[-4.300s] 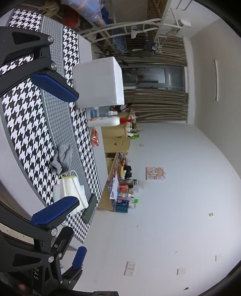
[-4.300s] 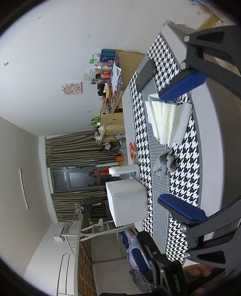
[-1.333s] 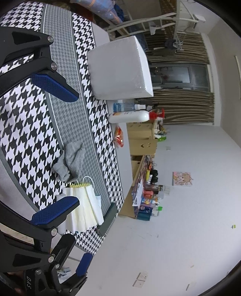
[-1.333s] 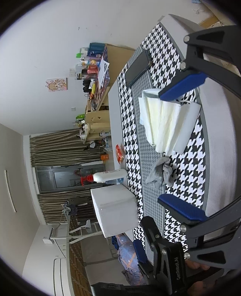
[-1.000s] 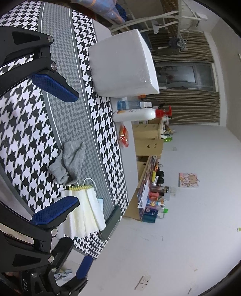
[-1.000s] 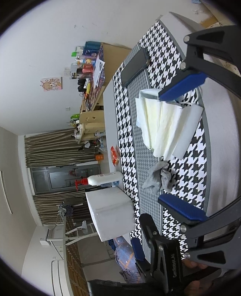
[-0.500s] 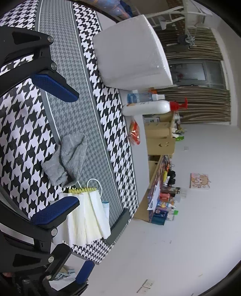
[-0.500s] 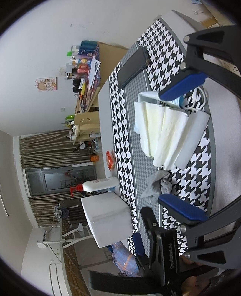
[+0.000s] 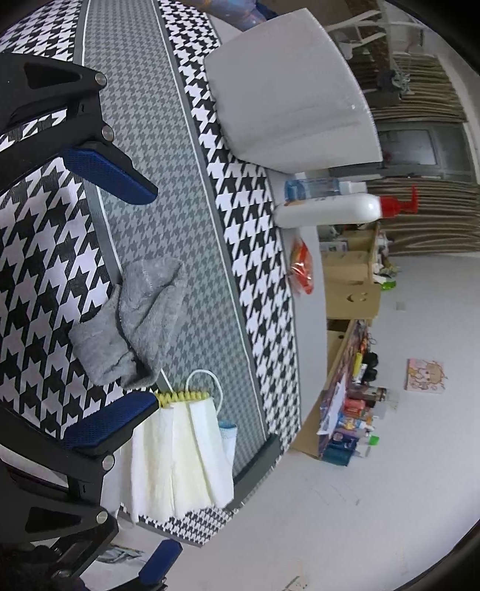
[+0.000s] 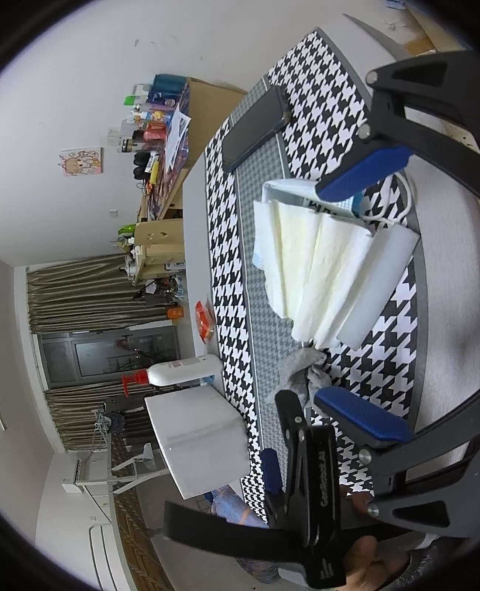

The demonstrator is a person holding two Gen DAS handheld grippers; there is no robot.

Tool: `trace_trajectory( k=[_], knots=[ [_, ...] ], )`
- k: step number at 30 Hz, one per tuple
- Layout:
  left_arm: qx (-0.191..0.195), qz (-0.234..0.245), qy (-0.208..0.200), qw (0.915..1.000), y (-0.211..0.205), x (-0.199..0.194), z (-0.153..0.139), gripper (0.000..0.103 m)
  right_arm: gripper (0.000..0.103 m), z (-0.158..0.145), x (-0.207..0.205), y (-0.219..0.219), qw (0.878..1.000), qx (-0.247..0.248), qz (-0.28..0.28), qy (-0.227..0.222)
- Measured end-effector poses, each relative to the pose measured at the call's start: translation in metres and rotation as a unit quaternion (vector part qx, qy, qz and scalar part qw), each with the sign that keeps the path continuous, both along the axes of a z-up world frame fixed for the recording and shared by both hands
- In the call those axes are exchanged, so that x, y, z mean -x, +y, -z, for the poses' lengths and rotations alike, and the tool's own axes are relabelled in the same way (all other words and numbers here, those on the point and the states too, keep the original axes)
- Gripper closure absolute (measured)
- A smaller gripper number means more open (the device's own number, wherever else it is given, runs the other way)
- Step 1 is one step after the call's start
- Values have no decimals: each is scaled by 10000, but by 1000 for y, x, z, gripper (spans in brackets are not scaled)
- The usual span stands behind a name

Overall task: Organize soft objects
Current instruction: 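Grasp the grey sock with the left gripper while the right gripper grasps a white mask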

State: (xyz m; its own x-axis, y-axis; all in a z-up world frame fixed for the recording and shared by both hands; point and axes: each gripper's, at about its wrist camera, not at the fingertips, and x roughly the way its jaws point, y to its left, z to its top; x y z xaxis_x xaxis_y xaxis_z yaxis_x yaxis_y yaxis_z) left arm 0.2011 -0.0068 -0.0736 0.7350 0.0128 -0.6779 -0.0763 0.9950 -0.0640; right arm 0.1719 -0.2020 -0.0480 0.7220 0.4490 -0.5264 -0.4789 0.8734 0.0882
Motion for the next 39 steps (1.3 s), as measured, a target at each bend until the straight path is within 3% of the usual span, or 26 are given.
trace_trajectory(
  k=[11, 16, 22, 26, 29, 31, 33, 39],
  knots=[
    [273, 12, 502, 9984, 0, -17, 17, 25, 1, 2, -9, -1, 9999, 124, -101, 24],
    [298, 98, 661, 9973, -3, -25, 25, 47, 1, 1, -12, -2, 9997, 212, -131, -31],
    [265, 208, 571, 9978, -6, -29, 27, 70, 1, 4, -17, 0, 9993, 296, -223, -34],
    [344, 283, 506, 9977, -6, -29, 24, 77, 2, 7, -19, 0, 9992, 317, -236, -11],
    [379, 295, 440, 9979, -4, -27, 22, 79, 9, 11, -19, -3, 9992, 275, -265, 112],
    [387, 330, 438, 9977, -5, -26, 21, 79, 23, 15, -20, -4, 9990, 259, -294, 216],
    [395, 361, 414, 9977, -6, -25, 20, 79, 28, 19, -20, -5, 9986, 260, -322, 342],
    [416, 347, 382, 9978, -6, -19, 18, 79, 58, 22, -15, -5, 9979, 376, -357, 380]
  ],
)
